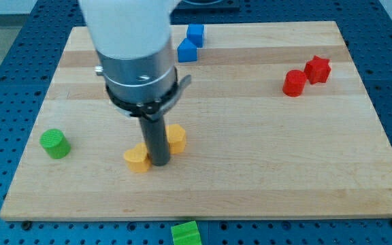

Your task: Slide the yellow hexagon towards the center left

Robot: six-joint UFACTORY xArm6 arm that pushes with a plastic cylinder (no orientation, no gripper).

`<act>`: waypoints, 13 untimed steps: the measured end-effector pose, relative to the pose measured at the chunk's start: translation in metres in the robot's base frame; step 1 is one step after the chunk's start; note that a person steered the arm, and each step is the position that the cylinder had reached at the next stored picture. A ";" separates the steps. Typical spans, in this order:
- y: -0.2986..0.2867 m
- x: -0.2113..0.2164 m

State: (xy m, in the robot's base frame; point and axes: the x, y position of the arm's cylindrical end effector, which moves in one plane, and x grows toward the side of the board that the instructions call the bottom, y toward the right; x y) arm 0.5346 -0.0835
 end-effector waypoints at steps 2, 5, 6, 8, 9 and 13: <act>-0.085 0.027; 0.136 0.000; 0.059 -0.011; 0.077 -0.011; 0.006 -0.022; 0.009 -0.094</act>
State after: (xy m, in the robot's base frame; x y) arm 0.4406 -0.0749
